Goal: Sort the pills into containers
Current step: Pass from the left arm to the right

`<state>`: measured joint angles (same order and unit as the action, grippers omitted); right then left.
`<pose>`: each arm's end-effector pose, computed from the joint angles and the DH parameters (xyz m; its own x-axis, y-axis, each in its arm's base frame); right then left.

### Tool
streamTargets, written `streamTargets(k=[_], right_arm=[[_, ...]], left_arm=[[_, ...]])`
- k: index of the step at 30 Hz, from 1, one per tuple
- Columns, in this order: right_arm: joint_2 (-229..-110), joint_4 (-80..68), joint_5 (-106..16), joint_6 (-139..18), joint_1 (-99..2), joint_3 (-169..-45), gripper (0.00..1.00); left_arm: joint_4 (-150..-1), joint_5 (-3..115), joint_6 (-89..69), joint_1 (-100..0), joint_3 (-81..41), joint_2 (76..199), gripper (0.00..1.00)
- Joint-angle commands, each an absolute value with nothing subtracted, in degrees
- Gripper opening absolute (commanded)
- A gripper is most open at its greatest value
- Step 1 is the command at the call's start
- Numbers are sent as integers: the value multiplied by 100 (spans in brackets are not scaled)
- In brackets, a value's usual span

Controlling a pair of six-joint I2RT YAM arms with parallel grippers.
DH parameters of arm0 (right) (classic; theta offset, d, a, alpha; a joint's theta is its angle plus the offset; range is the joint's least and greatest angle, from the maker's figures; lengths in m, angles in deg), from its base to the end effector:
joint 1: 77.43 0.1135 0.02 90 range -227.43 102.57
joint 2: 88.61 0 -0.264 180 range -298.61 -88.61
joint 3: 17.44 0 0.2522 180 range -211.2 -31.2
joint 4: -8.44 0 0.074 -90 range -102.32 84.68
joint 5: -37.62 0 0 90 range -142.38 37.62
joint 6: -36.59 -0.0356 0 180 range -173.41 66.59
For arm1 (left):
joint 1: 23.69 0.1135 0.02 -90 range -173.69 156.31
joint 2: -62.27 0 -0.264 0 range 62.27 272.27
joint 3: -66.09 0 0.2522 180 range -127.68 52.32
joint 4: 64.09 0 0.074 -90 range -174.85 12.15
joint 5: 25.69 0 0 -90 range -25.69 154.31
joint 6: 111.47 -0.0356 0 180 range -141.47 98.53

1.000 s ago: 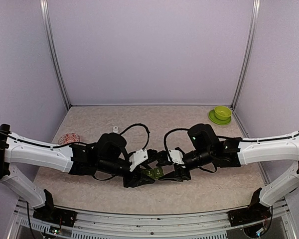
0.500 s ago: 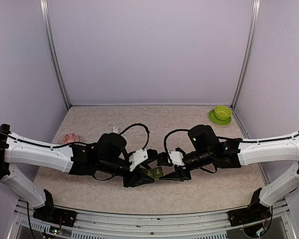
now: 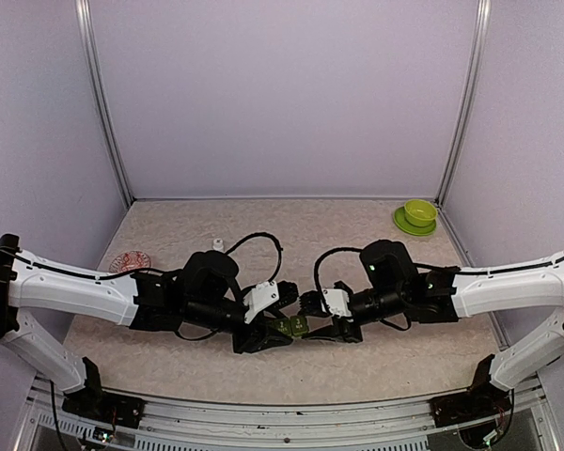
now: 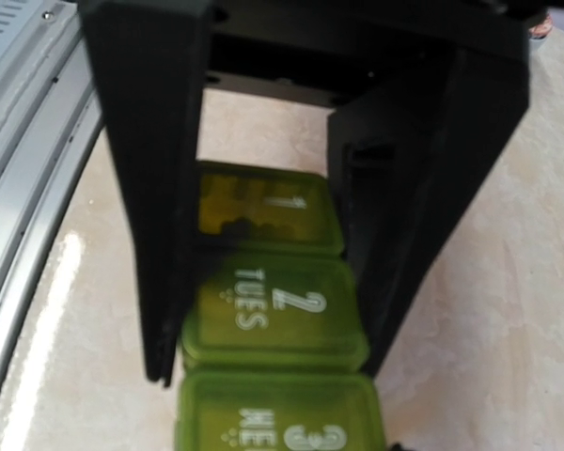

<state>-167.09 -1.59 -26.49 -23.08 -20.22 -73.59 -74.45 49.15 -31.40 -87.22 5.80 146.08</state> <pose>0.1441 0.2523 0.2196 0.2326 -0.4778 -0.8471 -0.9716 -0.0743 -0.2248 0.1311 -0.2841 0.2149 -0.0791 0.5322 -0.8429 0.9892 0.1463 -0.0004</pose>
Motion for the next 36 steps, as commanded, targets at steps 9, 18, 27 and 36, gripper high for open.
streamTargets(k=[9, 18, 27, 36], right_arm=[[-16600, 105, -2757, -2291, -1917, -7359, 48], [-16657, 2, -2821, -2244, -1891, -7422, 39], [-16613, -38, -2803, -2246, -1891, -7454, 22], [-16709, -147, -2623, -2740, -1960, -7657, 22]], left_arm=[[-7286, 4751, -3128, -8758, 580, 14620, 24], [-7319, 4740, -3145, -8752, 541, 14615, 24], [-7320, 4761, -3140, -8745, 533, 14604, 24], [-7332, 4823, -3125, -8763, 557, 14621, 24]])
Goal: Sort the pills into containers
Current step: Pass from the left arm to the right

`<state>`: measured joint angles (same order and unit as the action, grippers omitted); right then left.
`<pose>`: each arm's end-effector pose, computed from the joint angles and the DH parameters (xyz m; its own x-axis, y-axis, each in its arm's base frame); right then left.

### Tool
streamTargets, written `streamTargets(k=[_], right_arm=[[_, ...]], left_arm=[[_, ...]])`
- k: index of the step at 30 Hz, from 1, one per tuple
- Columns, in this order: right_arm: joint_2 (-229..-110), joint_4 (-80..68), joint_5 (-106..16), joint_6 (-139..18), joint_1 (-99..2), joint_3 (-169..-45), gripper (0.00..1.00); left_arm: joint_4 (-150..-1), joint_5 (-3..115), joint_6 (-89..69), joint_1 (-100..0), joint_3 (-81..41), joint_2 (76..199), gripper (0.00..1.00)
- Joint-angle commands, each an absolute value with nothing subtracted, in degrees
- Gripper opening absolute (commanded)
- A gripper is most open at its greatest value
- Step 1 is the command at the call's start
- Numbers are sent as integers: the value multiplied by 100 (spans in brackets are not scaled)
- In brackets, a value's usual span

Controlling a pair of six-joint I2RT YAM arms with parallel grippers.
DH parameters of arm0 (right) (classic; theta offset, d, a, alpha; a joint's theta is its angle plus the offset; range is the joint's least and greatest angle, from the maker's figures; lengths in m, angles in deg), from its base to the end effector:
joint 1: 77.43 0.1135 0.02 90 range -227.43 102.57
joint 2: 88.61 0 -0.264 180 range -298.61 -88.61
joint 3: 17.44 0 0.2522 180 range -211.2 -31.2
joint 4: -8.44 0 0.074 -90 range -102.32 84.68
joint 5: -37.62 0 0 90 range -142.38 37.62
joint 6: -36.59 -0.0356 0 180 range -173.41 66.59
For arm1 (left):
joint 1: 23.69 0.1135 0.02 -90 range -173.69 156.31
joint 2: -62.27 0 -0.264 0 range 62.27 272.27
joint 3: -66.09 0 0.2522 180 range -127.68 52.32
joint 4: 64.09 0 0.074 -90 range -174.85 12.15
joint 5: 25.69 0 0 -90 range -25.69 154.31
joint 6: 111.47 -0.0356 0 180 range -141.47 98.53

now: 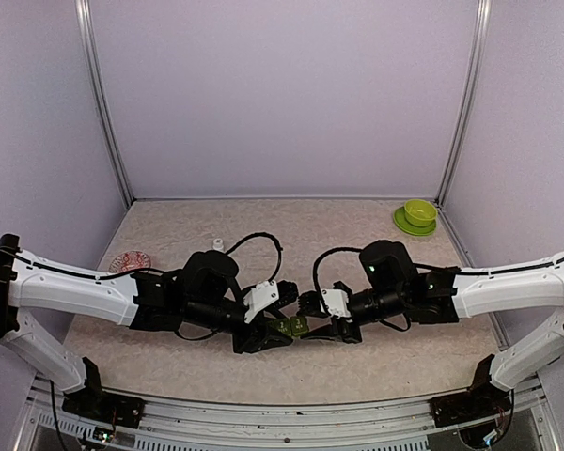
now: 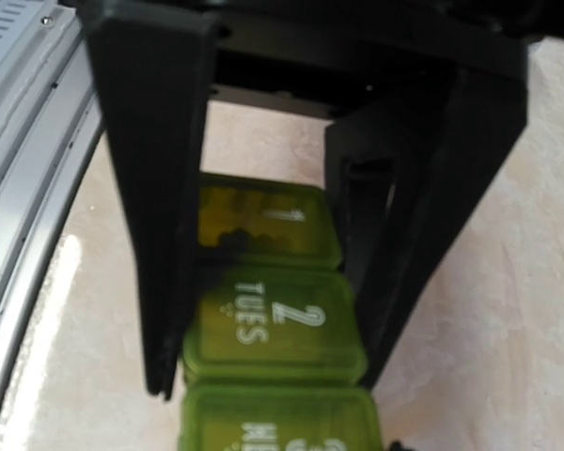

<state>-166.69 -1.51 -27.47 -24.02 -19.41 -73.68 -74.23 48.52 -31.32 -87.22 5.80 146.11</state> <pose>0.1408 0.2539 0.2220 0.2275 -0.4760 -0.8495 -0.9724 -0.0654 -0.2238 0.1308 -0.2845 0.2152 -0.0790 0.5279 -0.8456 0.9904 0.1380 -0.0064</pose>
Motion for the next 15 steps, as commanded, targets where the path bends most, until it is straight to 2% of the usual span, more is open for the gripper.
streamTargets(k=[1, 5, 8, 9, 10, 11, 12, 15], right_arm=[[-16735, -182, -2575, -2786, -1971, -7688, 19], [-16826, -272, -2426, -2888, -2001, -7804, 3], [-16846, -263, -2425, -2889, -2005, -7792, 0], [-16844, -276, -2414, -2863, -2003, -7787, 3], [-16837, -323, -2406, -2818, -2005, -7795, 13], [-16803, -342, -2428, -2778, -2000, -7795, 30], [-16772, -329, -2485, -2749, -2002, -7769, 41], [-16657, -500, -2724, -2426, -1996, -7767, 54]], left_arm=[[-7332, 4843, -3123, -8767, 557, 14625, 24], [-7278, 4849, -3110, -8768, 609, 14574, 24], [-7270, 4856, -3105, -8776, 618, 14547, 24], [-7271, 4856, -3105, -8772, 630, 14544, 24], [-7287, 4864, -3109, -8776, 628, 14535, 24], [-7290, 4866, -3112, -8776, 636, 14523, 24], [-7299, 4866, -3113, -8773, 643, 14518, 24], [-7318, 4864, -3106, -8769, 654, 14505, 24]])
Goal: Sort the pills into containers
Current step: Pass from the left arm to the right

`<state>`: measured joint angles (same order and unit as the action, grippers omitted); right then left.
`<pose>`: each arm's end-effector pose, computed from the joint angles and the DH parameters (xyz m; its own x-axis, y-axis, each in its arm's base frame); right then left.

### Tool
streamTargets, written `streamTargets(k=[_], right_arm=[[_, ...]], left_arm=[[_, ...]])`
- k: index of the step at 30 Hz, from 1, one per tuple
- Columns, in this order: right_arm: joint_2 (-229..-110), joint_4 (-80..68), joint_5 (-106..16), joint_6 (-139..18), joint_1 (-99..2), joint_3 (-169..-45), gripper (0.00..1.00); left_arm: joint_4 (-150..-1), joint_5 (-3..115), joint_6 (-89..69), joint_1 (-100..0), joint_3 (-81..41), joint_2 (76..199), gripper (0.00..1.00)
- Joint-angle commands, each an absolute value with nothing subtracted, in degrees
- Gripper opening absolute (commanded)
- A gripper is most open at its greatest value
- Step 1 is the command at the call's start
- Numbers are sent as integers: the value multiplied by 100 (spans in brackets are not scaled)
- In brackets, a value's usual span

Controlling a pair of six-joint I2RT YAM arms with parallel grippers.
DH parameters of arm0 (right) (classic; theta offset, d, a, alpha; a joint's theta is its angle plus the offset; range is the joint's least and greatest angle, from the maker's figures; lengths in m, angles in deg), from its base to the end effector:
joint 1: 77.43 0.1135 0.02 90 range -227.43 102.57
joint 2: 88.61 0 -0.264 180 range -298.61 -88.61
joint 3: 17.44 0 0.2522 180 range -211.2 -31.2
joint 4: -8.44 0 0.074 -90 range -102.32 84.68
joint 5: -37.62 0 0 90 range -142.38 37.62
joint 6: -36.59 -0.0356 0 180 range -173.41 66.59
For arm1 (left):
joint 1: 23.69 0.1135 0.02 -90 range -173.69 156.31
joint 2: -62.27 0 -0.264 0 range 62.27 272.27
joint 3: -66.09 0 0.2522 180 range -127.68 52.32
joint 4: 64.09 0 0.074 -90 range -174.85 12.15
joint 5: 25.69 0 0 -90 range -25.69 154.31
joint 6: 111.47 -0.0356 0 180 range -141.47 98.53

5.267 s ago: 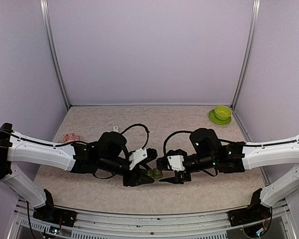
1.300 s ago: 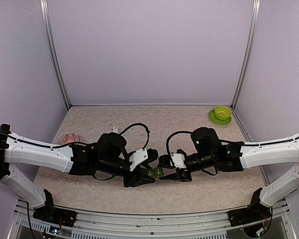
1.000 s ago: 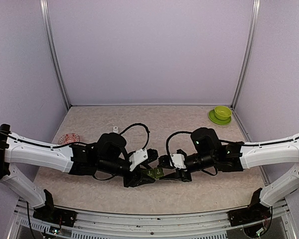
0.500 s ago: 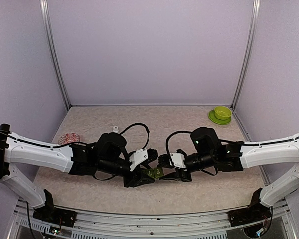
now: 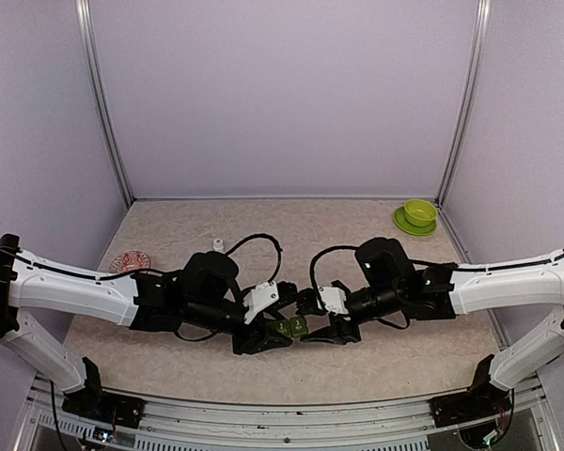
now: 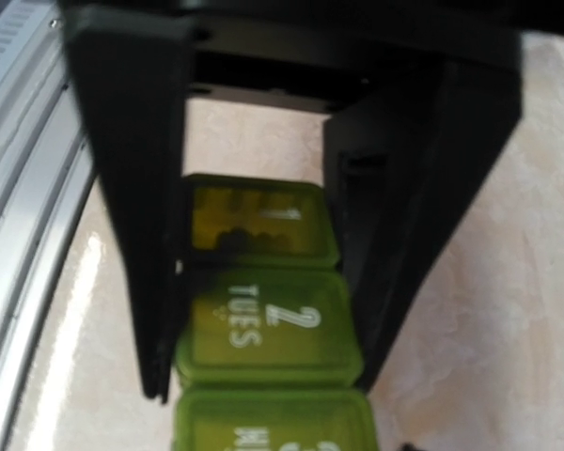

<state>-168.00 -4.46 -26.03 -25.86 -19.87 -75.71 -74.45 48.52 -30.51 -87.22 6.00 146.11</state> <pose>0.1446 0.2570 0.2229 0.1750 -0.4974 -0.8497 -0.9843 -0.0675 -0.1632 0.1305 -0.2837 0.2137 -0.0957 0.5315 -0.8417 0.9891 0.1455 -0.0206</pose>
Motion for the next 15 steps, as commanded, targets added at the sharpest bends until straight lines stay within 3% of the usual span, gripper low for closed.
streamTargets(k=[1, 9, 15], right_arm=[[-16625, -573, -2873, -2317, -1982, -7785, 55], [-16733, -598, -3833, -1880, -1693, -7735, 57], [-16772, -486, -4255, -1768, -1479, -7664, 53]], left_arm=[[-7315, 4873, -3105, -8775, 656, 14496, 24], [-7292, 4884, -3090, -8776, 646, 14488, 24], [-7332, 4893, -3095, -8776, 598, 14534, 24]])
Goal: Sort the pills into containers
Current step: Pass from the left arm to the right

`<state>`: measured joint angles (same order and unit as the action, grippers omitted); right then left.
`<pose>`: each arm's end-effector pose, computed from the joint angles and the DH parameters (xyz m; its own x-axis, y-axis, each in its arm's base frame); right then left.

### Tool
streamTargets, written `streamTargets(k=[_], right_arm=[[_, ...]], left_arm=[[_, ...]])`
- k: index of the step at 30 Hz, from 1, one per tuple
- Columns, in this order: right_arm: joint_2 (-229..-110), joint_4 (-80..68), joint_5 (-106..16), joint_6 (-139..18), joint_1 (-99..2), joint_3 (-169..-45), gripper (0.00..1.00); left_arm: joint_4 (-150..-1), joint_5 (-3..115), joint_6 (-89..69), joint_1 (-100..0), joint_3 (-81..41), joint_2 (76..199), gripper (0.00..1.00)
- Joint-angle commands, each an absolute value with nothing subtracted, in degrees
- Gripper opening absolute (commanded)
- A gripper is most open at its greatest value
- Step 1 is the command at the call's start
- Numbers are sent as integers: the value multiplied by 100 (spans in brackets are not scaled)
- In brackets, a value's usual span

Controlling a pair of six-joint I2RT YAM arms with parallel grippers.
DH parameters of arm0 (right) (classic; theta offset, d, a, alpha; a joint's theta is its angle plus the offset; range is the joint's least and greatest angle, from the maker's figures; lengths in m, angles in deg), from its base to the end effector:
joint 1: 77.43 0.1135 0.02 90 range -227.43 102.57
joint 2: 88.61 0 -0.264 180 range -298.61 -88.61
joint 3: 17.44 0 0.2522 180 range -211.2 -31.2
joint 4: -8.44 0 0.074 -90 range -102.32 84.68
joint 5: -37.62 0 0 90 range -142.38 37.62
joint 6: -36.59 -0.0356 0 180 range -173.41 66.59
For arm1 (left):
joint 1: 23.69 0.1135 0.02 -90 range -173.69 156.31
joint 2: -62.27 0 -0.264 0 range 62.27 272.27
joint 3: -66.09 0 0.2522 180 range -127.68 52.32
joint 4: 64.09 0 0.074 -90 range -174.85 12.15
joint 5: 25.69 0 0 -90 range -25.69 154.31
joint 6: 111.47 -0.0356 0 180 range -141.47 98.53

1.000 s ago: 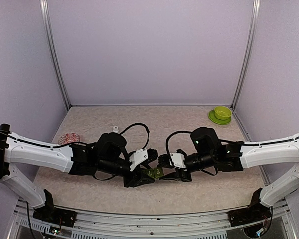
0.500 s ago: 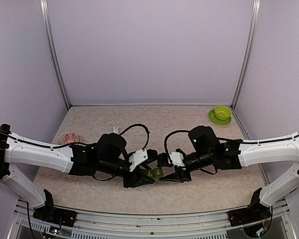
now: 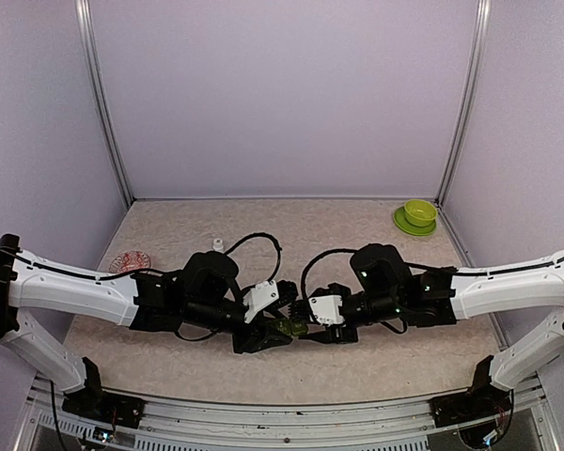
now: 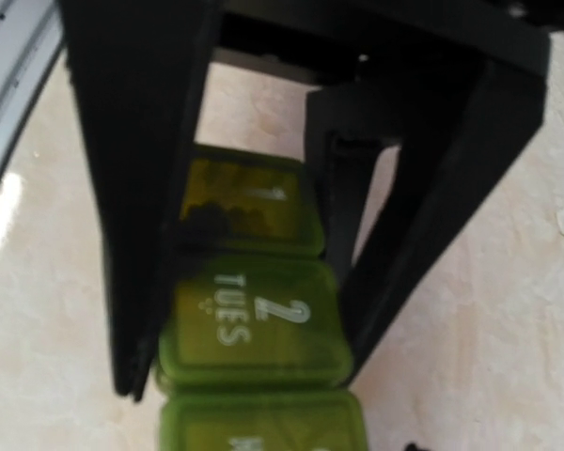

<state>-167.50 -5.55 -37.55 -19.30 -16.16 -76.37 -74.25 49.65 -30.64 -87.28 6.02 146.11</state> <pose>0.1343 0.2640 0.2259 0.3103 -0.5616 -0.7670 -0.9369 -0.0440 -0.3468 0.1309 -0.2839 0.2138 -0.0921 0.5321 -0.8416 0.9872 0.1595 -0.0072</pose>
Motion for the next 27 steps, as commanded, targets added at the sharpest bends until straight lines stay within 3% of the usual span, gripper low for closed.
streamTargets(k=[1, 14, 18, 27], right_arm=[[-16752, -445, -4304, -1738, -1451, -7641, 53], [-16892, -455, -5091, -1592, -1164, -7688, 40], [-16832, -282, -5393, -1563, -1108, -7593, 51], [-16833, -311, -5523, -1552, -1108, -7627, 48]], left_arm=[[-7336, 4887, -3093, -8772, 588, 14550, 24], [-7352, 4875, -3052, -8775, 557, 14560, 24], [-7363, 4866, -3057, -8776, 558, 14544, 24], [-7378, 4861, -3066, -8769, 546, 14551, 24]])
